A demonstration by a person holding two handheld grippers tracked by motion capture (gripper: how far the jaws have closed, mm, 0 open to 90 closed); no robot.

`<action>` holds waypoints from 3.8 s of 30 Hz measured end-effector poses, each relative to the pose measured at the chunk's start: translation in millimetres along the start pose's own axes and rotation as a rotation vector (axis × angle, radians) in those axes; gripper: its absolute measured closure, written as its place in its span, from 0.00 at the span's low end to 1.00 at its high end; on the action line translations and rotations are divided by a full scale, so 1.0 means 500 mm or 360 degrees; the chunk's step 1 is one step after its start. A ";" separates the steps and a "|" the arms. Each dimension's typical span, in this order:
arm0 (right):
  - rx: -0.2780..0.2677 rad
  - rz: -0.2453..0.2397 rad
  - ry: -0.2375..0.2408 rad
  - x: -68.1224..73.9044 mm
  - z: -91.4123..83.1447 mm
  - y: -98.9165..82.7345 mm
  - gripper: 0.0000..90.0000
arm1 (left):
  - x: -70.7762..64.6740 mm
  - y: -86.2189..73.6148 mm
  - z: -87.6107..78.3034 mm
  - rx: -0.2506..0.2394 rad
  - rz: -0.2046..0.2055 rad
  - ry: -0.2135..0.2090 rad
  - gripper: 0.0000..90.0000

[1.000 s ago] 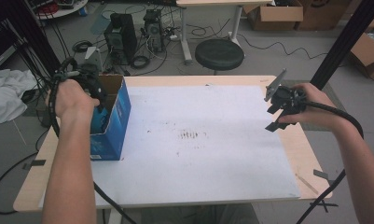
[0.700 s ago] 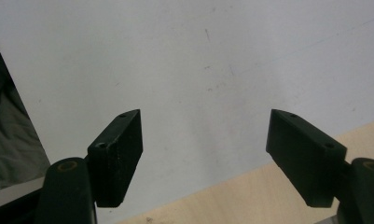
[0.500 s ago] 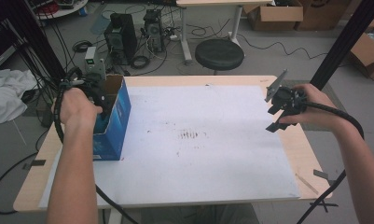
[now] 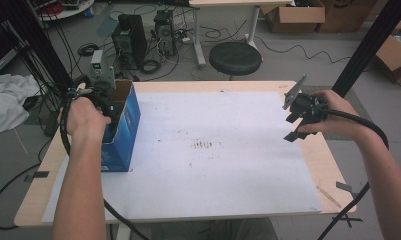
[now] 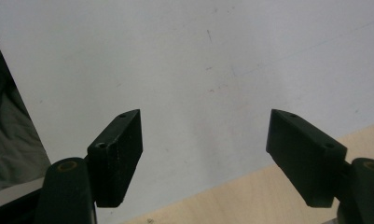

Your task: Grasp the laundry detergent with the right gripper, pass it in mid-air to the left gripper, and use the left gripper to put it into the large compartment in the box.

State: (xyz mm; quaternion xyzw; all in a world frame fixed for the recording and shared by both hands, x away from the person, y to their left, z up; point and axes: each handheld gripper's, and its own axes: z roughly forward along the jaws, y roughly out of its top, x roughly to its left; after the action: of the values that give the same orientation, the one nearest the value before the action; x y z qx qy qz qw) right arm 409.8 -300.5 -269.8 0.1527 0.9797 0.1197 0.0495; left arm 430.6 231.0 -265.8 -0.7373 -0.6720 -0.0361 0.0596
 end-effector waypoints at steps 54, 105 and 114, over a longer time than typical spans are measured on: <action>0.0005 0.0001 0.0014 0.010 0.002 -0.001 0.30 | -0.001 -0.013 0.005 -0.0054 -0.0028 -0.0014 0.42; -0.0117 -0.0073 0.0083 0.043 -0.048 0.044 0.23 | -0.317 -0.039 -0.133 -0.0528 0.0871 -0.0218 0.17; -0.0121 -0.0092 0.0067 0.049 -0.062 0.054 0.23 | -0.340 -0.022 -0.091 -0.0490 0.0916 -0.0221 0.17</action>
State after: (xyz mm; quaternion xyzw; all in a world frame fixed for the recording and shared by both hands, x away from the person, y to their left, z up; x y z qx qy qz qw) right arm 390.3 -274.8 -234.8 0.1199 0.9793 0.1586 0.0382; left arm 404.7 58.1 -243.1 -0.8979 -0.4253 -0.0684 -0.0908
